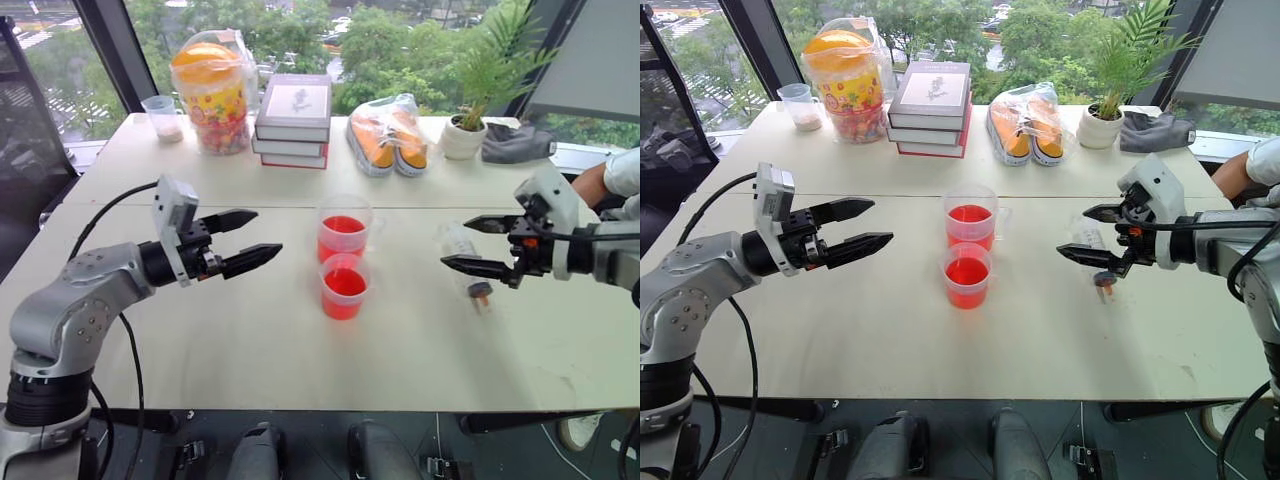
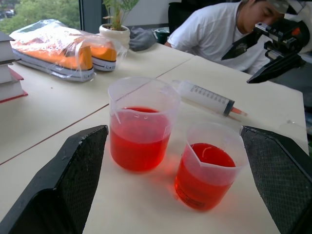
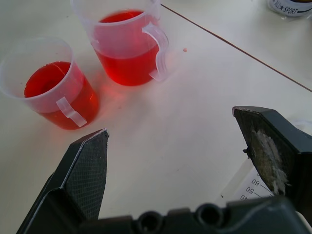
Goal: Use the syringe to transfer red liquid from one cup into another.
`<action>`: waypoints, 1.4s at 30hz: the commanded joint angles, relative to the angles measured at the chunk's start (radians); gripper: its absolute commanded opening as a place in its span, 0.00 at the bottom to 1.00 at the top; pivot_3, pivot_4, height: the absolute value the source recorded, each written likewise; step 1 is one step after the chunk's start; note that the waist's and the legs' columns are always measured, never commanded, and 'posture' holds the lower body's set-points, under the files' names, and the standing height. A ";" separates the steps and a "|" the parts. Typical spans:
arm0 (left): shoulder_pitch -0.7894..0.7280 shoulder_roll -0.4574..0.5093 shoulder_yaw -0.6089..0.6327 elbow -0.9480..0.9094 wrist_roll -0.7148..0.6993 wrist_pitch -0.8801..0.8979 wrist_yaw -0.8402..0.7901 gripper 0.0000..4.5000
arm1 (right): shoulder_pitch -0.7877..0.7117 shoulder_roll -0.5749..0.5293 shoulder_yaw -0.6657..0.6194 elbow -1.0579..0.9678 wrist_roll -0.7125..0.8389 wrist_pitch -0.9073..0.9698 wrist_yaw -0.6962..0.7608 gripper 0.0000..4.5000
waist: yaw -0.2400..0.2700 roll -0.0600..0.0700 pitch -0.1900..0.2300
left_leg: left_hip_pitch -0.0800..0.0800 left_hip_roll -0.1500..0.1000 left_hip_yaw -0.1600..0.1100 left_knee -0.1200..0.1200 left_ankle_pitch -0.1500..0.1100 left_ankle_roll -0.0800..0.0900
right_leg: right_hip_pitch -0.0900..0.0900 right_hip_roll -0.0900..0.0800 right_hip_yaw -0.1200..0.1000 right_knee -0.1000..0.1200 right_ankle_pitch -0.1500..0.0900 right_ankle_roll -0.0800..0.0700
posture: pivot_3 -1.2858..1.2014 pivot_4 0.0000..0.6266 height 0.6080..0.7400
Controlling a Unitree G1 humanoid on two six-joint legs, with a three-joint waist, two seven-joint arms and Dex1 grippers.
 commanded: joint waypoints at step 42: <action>-0.003 -0.064 -0.003 -0.046 -0.020 -0.035 0.026 1.00 | -0.695 0.337 0.499 1.249 -0.508 -0.050 -0.056 0.99 | -0.005 0.000 0.000 | -0.001 0.000 0.002 -0.001 0.000 0.000 | -0.002 0.000 0.001 0.001 0.002 0.004 | 0.52 0.24 1.00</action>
